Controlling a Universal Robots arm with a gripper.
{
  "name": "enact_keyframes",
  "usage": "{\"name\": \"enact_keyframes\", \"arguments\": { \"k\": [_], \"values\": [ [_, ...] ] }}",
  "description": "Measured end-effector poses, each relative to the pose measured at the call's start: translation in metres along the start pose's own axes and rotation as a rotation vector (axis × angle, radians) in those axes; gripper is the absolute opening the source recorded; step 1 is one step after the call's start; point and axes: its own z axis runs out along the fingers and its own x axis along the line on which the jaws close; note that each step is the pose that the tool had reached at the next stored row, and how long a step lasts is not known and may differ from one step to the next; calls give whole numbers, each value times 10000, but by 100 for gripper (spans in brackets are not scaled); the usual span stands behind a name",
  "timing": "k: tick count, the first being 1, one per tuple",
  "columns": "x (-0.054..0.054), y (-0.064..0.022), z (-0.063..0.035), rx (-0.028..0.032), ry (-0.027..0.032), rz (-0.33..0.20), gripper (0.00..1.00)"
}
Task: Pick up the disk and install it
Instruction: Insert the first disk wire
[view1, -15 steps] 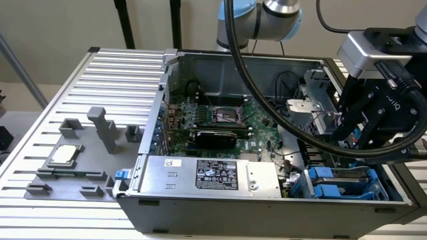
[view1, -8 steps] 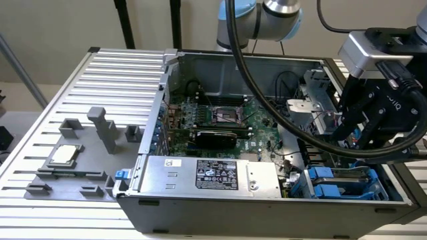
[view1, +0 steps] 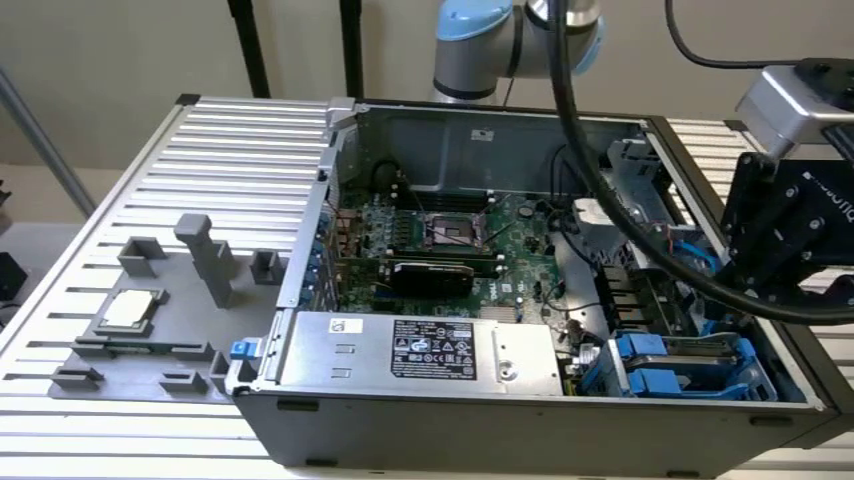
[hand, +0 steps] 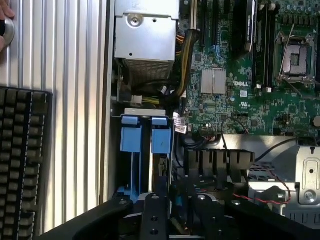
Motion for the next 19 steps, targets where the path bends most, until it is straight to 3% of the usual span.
{"name": "enact_keyframes", "arguments": {
  "k": [5,19],
  "values": [
    [-2,-198,0,-5,-4,0,0],
    [-160,-239,259,-8,3,-38,0]
  ]
}}
